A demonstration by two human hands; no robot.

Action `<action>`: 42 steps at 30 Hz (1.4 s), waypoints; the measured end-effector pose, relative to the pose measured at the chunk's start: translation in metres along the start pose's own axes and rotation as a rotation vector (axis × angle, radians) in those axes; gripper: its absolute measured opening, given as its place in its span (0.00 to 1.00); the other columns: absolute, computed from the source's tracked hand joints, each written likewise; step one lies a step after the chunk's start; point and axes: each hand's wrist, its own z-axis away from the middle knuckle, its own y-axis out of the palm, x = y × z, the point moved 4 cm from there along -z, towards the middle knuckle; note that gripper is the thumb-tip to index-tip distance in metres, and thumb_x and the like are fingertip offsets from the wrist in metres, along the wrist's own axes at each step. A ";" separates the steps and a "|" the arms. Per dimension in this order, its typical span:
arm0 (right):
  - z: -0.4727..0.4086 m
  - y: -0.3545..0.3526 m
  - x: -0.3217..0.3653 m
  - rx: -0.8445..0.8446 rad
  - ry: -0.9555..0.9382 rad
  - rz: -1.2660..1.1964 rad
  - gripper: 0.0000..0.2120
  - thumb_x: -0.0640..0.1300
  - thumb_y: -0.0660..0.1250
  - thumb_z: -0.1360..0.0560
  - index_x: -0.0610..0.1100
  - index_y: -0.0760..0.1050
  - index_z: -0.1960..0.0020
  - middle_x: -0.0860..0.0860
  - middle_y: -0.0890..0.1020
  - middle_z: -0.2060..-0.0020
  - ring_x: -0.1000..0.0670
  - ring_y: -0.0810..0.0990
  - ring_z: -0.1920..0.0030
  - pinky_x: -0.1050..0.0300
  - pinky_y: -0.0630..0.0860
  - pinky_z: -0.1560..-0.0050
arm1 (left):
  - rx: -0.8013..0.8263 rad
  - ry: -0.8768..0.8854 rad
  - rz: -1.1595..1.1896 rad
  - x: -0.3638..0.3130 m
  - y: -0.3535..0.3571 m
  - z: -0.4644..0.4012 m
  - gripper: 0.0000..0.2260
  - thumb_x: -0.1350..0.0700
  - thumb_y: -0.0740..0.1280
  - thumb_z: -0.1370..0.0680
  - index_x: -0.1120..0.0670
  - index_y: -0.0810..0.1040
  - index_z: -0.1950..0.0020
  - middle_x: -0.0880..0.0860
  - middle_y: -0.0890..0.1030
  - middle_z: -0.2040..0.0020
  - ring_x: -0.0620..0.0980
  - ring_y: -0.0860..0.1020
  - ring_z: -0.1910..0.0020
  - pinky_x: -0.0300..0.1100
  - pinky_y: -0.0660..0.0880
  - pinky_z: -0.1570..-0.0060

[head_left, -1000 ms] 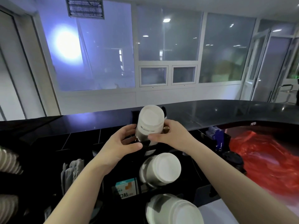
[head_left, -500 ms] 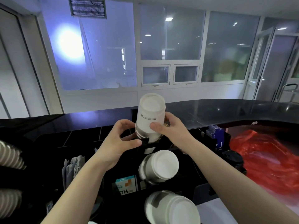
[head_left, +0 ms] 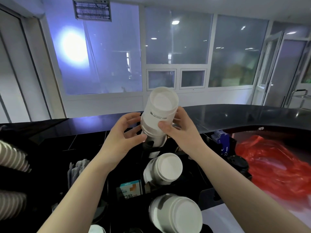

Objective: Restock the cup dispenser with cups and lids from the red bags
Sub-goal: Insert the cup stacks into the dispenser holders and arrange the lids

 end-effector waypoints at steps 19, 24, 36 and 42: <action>0.103 0.008 0.062 -0.081 -0.126 0.037 0.27 0.48 0.75 0.34 0.58 0.68 0.39 0.58 0.78 0.41 0.55 0.77 0.39 0.47 0.74 0.37 | -0.046 0.100 0.094 -0.028 0.015 0.117 0.19 0.64 0.64 0.26 0.52 0.74 0.37 0.49 0.78 0.36 0.47 0.76 0.36 0.33 0.72 0.42; 0.120 0.007 0.070 -0.037 -0.148 -0.013 0.38 0.39 0.74 0.34 0.50 0.59 0.29 0.53 0.73 0.37 0.52 0.76 0.39 0.55 0.77 0.42 | -0.093 0.046 0.051 -0.033 0.017 0.152 0.18 0.62 0.64 0.26 0.48 0.76 0.39 0.47 0.79 0.38 0.46 0.77 0.37 0.32 0.73 0.44; 0.212 -0.056 0.056 0.074 -0.051 -0.251 0.39 0.32 0.71 0.38 0.59 0.66 0.33 0.53 0.73 0.37 0.51 0.76 0.38 0.58 0.78 0.46 | -0.312 -0.098 0.128 -0.030 0.092 0.253 0.17 0.62 0.62 0.26 0.47 0.78 0.41 0.53 0.81 0.40 0.51 0.77 0.37 0.45 0.70 0.37; 0.258 -0.081 0.036 0.095 0.110 -0.392 0.34 0.41 0.76 0.40 0.59 0.69 0.38 0.43 0.75 0.41 0.45 0.78 0.44 0.50 0.80 0.50 | -0.441 -0.200 0.113 -0.018 0.118 0.298 0.18 0.62 0.62 0.28 0.49 0.77 0.41 0.52 0.81 0.40 0.50 0.77 0.37 0.49 0.67 0.36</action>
